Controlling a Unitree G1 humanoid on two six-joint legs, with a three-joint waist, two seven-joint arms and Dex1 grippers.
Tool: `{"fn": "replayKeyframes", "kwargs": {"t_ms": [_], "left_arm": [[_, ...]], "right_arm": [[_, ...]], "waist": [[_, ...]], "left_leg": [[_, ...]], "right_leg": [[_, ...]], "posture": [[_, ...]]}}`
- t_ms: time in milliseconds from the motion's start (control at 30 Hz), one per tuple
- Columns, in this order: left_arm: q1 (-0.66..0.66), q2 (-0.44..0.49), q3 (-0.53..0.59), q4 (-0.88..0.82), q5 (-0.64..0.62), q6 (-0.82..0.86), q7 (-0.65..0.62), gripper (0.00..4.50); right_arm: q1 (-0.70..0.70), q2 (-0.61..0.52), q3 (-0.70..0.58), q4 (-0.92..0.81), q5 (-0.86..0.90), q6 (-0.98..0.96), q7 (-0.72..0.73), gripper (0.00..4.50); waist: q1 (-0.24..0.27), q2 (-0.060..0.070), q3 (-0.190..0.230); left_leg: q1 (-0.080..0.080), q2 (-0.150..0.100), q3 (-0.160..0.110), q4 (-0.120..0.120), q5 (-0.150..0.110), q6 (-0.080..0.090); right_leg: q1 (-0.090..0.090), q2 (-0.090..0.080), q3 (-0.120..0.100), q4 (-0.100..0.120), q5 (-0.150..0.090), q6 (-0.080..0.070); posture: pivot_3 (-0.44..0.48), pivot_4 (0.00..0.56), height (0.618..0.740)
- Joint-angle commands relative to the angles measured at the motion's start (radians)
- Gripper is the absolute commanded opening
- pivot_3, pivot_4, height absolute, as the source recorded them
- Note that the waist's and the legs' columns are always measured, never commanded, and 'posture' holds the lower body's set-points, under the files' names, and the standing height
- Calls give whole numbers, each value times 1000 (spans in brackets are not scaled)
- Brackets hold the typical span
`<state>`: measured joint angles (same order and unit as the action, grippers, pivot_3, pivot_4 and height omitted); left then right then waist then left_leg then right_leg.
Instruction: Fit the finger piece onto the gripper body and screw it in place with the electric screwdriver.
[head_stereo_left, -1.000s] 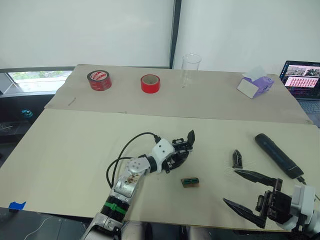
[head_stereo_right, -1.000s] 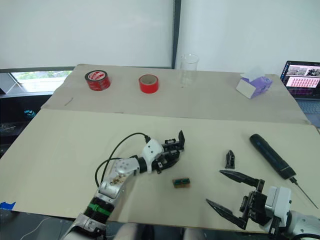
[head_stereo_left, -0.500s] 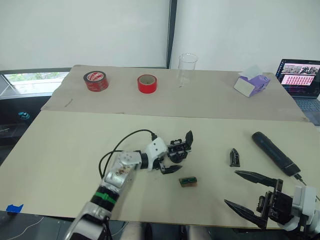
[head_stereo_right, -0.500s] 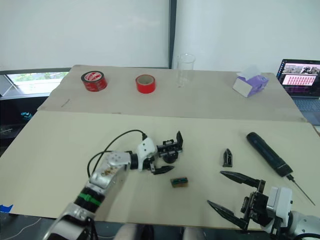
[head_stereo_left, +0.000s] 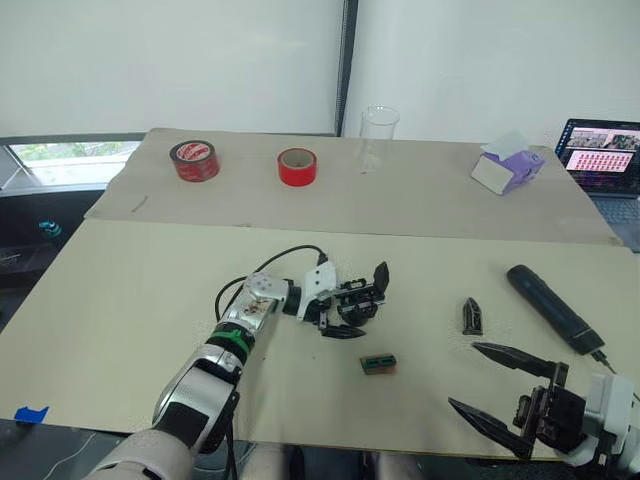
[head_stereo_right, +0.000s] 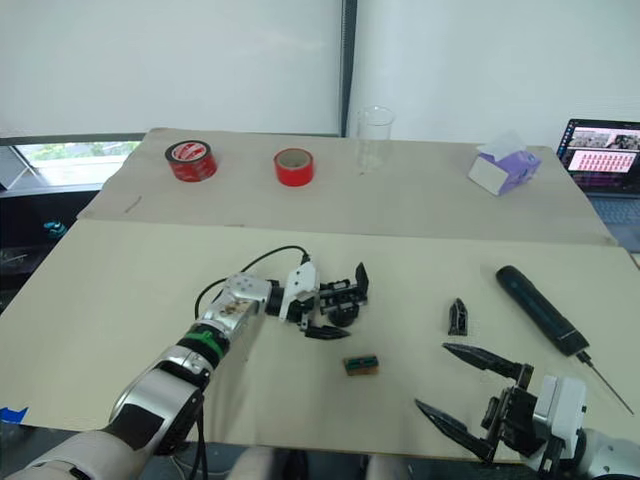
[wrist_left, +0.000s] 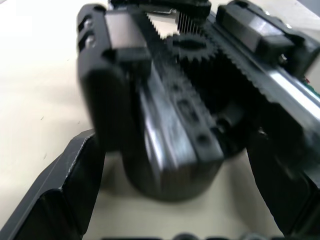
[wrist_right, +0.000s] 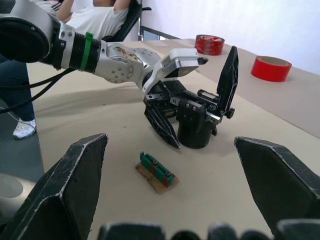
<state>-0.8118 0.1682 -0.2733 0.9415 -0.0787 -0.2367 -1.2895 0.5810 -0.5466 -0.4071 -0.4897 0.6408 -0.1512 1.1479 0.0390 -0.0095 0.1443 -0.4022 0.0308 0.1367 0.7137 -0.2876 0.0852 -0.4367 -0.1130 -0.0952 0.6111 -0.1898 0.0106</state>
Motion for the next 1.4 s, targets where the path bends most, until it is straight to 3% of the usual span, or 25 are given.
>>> {"fn": "replayKeyframes", "kwargs": {"t_ms": [33, 167, 233, 433, 533, 733, 967, 1033, 1133, 1233, 1400], "left_arm": [[-14, -3, 15, 40, 21, -38, 10, 3929], [16, 23, 31, 17, 11, -47, -16, 2350], [51, 31, 40, -41, -7, -26, -24, 2339], [244, -15, 38, -547, 35, 300, 306, 2339], [345, -57, 28, -718, 70, 394, 456, 2339], [464, -105, -1, -866, 113, 540, 624, 2339], [525, -62, -50, -971, 103, 630, 631, 2339], [518, -45, -44, -975, 88, 634, 620, 3376], [484, -3, -21, -945, 66, 610, 585, 4477], [450, 67, -15, -889, 44, 560, 505, 4477], [371, 172, 5, -738, -64, 432, 239, 4477]], "right_arm": [[15, 6, -20, -44, 4, -30, -10, 4500], [12, 9, -9, -43, -5, -30, -20, 4500], [3, 9, 0, -34, -12, -31, -21, 4500], [-18, 12, 1, 7, -15, -48, -2, 4500], [-29, 16, 2, 23, -19, -63, 1, 4500], [-27, 3, 5, 33, -7, -65, 33, 4500], [-40, -27, -27, 60, 15, -54, 63, 4500], [-45, -33, -23, 62, 17, -50, 64, 4500], [-65, -39, -23, 57, 23, -45, 55, 4500], [-56, -51, -38, 43, 36, -31, 53, 4500], [-37, -71, -67, 41, 51, -16, 54, 4500]], "waist": [[-1, 0, 0], [-3, 0, 0], [-11, 0, 0], [-18, 0, 0], [-12, 0, 0], [-2, 0, 0], [-2, 1, 0], [-1, 1, -1], [-1, 1, -1], [-1, 1, -1], [-1, 2, -1]], "left_leg": [[0, 0, 0, 0, 0, 0], [1, 0, 0, 0, 0, 0], [1, 1, 0, 0, 0, 0], [1, 1, -1, -1, 0, 0], [1, 1, -1, -1, 0, 0], [2, 1, -1, -1, 0, 0], [2, 1, -1, -1, 0, 0], [2, 1, -1, -1, 0, 0], [2, 1, -1, -1, 0, 0], [3, 1, 0, -1, 0, -1], [2, 1, 0, -1, 0, -1]], "right_leg": [[0, 0, 0, 0, 0, 0], [0, 0, 0, 0, 0, 0], [0, 0, 0, 0, 0, 0], [0, 0, 1, 1, 0, 0], [0, -1, 3, 0, 0, 1], [0, -1, 3, 0, 0, 1], [0, 0, 3, 0, -1, 0], [0, 0, 2, 0, -2, -2], [1, -1, 3, 0, -3, -4], [0, 0, 3, 0, -3, -5], [0, 0, 2, 1, -3, -6]], "posture": [[0, 150, 740], [0, 150, 740], [0, 150, 740], [0, 150, 740], [0, 150, 740], [0, 150, 740], [0, 150, 740], [0, 150, 740], [0, 150, 740], [0, 150, 740], [0, 150, 740]]}}
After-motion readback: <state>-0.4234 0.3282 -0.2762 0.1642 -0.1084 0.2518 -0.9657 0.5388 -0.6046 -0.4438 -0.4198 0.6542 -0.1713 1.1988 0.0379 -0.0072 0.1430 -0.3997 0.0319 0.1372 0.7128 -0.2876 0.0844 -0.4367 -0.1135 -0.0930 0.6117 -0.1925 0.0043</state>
